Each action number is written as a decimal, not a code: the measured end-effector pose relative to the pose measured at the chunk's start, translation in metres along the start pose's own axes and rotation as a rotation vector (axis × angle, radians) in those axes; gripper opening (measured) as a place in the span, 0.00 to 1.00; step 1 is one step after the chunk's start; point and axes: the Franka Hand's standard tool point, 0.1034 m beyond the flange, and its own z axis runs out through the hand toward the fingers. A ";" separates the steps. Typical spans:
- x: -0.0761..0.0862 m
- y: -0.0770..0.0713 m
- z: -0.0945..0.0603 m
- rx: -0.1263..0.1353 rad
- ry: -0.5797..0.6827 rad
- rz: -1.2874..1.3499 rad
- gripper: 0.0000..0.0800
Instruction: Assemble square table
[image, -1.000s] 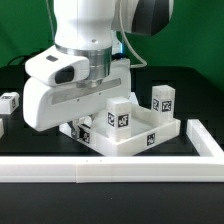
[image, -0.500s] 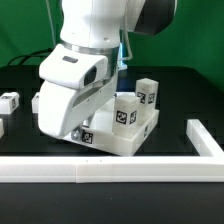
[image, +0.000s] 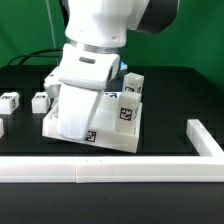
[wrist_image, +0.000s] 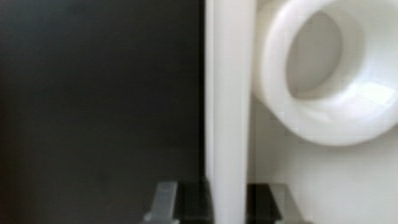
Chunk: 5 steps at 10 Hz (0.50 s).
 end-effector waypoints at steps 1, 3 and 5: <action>0.003 0.005 -0.002 -0.004 -0.007 -0.043 0.08; -0.001 0.010 -0.002 -0.004 -0.023 -0.182 0.08; -0.007 0.011 -0.001 -0.002 -0.044 -0.295 0.08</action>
Offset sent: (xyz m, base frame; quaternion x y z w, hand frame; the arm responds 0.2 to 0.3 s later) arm 0.0000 0.0000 0.0000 0.0000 0.0000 -0.1296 0.9916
